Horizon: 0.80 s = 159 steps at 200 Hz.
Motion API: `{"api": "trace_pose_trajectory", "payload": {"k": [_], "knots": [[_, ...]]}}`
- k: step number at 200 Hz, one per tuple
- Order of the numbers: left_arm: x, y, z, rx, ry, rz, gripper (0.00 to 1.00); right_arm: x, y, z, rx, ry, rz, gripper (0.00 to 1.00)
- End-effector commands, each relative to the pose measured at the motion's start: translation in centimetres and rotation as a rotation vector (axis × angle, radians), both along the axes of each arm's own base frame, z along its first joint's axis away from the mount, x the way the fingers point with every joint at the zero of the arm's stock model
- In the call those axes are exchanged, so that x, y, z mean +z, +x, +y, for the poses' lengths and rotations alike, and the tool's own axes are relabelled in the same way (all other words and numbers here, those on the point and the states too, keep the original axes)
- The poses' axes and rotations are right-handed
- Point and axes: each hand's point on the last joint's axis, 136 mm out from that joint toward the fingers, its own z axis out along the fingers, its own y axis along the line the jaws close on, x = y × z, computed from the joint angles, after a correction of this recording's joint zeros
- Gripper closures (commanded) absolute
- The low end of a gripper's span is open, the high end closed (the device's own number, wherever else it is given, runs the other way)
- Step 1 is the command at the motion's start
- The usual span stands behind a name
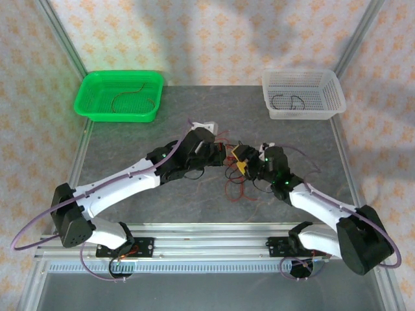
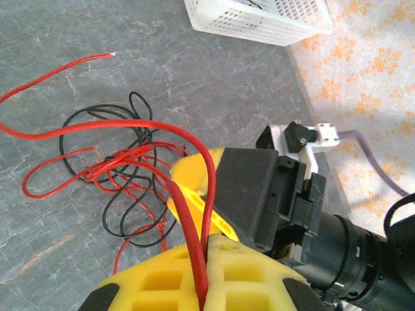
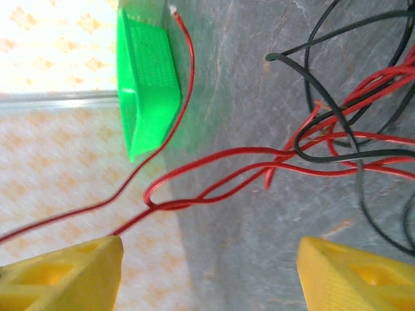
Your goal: Untangle the cables
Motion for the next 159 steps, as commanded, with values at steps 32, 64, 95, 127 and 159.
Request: {"api": "trace_pose_trajectory", "payload": {"k": [32,64,95,127,159], "knots": [[3.2,-0.1,0.6,-0.021,-0.042,-0.072,1.00,5.4,2.4,0.3,-0.139,0.257,-0.022,0.29],[4.2,-0.2,0.9,-0.026,-0.049,-0.094,1.00,4.7,3.2,1.9,-0.114,0.260,0.017,0.31],[5.2,-0.2,1.0,-0.033,-0.062,-0.113,1.00,3.9,4.1,3.4,-0.105,0.253,0.034,0.37],[6.4,-0.5,1.3,-0.038,-0.074,-0.133,1.00,2.9,5.3,3.3,-0.146,0.218,0.035,0.79],[8.3,-0.8,2.3,-0.023,-0.078,-0.169,1.00,1.0,5.7,2.5,-0.192,0.152,0.053,1.00]]}}
